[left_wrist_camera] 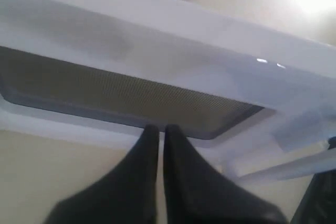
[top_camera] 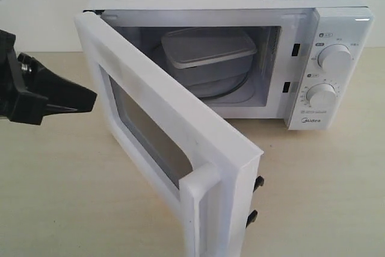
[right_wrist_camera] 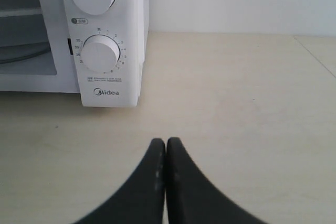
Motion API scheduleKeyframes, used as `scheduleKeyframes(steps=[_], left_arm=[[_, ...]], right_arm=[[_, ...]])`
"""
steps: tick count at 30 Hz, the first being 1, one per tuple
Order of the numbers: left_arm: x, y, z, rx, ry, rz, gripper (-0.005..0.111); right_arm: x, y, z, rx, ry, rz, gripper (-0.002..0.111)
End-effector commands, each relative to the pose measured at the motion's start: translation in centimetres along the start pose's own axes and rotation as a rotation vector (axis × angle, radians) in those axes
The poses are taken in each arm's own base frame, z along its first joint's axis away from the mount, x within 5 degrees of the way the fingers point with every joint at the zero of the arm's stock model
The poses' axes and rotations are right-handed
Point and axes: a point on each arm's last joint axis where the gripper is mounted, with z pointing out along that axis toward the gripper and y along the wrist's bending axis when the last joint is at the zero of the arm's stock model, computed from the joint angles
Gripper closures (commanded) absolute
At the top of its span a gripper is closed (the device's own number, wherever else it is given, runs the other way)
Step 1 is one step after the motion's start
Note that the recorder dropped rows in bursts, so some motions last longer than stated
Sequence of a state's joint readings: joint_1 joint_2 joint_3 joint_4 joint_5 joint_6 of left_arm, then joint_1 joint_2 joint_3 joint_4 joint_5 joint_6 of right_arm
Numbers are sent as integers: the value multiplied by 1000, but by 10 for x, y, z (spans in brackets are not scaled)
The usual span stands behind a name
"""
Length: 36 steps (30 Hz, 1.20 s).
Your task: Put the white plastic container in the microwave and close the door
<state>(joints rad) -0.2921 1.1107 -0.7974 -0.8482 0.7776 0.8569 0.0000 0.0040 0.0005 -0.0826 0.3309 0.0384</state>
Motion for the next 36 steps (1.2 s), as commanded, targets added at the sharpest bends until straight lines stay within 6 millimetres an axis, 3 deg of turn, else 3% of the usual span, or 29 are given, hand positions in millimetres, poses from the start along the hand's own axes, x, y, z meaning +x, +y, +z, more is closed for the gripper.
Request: scheduleKeyframes(steps=[1,7,27,36], left_arm=[[-2,1,11,4,7,14,102],[-7,8,23,-2,8,23,102],[-55,42,68,-5,-34,13,102],[-77,49,73,-23,-88,20,102]], right_arm=[[-1,0,0,-2,-10,0,108],[-1,0,0,-2,-10,0,108],[-1,0,0,-3,-10,2,108],[-1,0,0,-3,-10,2,108]])
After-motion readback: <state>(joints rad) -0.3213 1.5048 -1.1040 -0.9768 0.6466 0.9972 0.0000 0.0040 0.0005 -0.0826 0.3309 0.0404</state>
